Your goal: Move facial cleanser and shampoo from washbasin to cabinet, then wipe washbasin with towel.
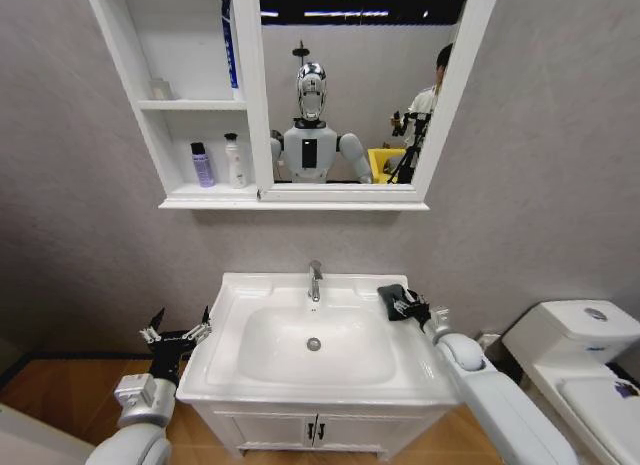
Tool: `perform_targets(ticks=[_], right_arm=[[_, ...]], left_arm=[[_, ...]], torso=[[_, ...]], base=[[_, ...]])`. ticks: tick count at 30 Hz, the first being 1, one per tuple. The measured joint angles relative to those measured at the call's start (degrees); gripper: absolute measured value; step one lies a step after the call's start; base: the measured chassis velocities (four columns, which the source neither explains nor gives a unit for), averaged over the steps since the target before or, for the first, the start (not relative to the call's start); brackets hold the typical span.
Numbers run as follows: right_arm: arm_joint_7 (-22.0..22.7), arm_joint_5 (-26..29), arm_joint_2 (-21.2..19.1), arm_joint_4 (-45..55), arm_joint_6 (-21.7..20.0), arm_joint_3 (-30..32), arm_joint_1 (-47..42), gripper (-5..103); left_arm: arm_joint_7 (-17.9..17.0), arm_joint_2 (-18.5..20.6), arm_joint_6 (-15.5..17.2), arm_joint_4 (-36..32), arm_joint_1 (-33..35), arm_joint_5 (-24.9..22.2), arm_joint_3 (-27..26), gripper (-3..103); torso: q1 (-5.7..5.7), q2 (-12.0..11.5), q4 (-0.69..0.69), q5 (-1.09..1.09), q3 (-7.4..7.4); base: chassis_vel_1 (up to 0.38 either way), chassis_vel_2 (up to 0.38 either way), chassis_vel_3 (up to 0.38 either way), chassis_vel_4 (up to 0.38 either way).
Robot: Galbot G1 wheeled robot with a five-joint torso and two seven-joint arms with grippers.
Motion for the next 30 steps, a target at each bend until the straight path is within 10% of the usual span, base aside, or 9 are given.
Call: perform_targets(ticks=[5,17,30], right_arm=[[2.7,-1.5,-0.4,3.9,0.9,2.0,-2.2,98],[10.8,-4.1,0.0,28.2,-3.4,14.3,-17.5,100],[15.4,-16.6,15.0,52.6,-6.2,14.2,-36.8,100]], left_arm=[[0.0,0.0,0.0,0.0,0.0,0.0,0.0,100],[0.0,0.0,0.0,0.0,0.0,0.0,0.0,100],[0.0,0.0,0.0,0.0,0.0,0.0,0.0,100]], torso=[[0.0,0.0,0.01,0.0,0.0],[0.0,0.0,-0.01,0.0,-0.01],[-0.01,0.0,-0.02,-0.01,-0.02]], base=[[0.0,0.0,0.0,0.0],[0.0,0.0,0.0,0.0],[0.0,0.0,0.0,0.0]])
